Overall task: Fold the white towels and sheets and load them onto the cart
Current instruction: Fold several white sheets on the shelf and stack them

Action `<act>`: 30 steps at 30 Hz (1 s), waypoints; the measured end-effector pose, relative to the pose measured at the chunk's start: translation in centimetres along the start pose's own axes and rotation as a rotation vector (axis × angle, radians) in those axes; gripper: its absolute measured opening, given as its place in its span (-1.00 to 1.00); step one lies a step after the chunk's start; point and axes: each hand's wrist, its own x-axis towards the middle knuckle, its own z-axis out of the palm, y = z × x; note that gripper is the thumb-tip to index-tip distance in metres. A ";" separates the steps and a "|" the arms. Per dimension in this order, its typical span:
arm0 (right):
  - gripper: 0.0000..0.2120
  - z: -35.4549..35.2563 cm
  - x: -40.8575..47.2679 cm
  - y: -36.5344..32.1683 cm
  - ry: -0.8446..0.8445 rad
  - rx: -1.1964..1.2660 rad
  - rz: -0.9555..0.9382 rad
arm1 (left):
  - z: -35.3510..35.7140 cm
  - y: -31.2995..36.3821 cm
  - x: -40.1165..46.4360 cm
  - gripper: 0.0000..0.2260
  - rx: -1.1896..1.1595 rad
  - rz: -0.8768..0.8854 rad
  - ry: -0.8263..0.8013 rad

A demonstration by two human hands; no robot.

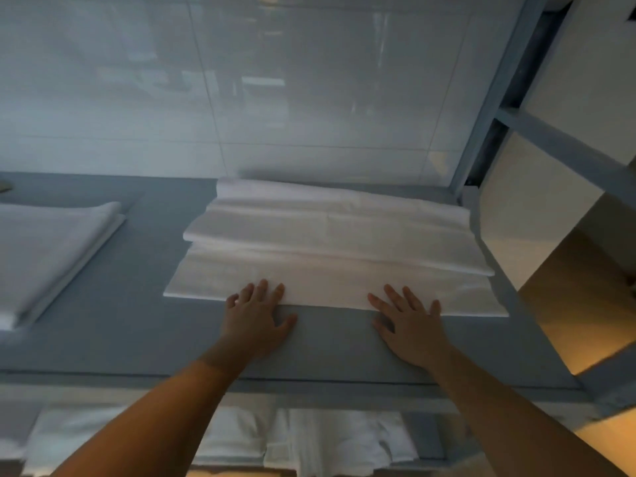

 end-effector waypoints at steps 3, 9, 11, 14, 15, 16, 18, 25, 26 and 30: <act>-0.56 -0.1 -3.6 -1.1 0.035 -0.030 -0.012 | -0.3 0.5 -4.4 -0.35 -0.009 -0.028 0.000; -0.58 -0.2 -9.6 -1.0 -0.072 0.042 -0.026 | -1.2 1.5 -11.3 -0.36 -0.003 -0.062 -0.119; -0.56 -0.3 -11.0 -1.0 -0.084 0.070 -0.035 | -1.3 1.7 -12.9 -0.36 0.022 -0.051 -0.106; -0.52 0.0 -12.9 -1.0 -0.081 0.053 -0.025 | -1.6 1.9 -14.3 -0.37 0.072 -0.033 -0.081; -0.52 0.1 -13.4 -1.3 -0.052 0.023 -0.015 | -1.7 2.0 -14.5 -0.40 0.095 -0.023 -0.055; -0.52 0.1 -13.9 -1.7 0.003 0.003 -0.005 | -1.7 2.1 -14.7 -0.46 0.107 -0.007 -0.011; -0.52 0.0 -14.3 -2.4 0.178 0.013 -0.003 | -1.9 2.4 -14.7 -0.62 0.111 0.041 0.083; -0.49 0.1 -16.0 -2.5 0.435 0.081 0.006 | -2.5 3.1 -16.2 -0.82 0.030 0.069 0.202; -0.51 0.1 -16.5 -2.5 0.447 0.101 0.005 | -2.4 3.1 -16.8 -0.84 -0.015 0.084 0.195; -0.66 0.5 -18.5 -1.4 0.473 0.145 -0.072 | -2.1 2.3 -19.0 -0.95 -0.115 0.242 0.249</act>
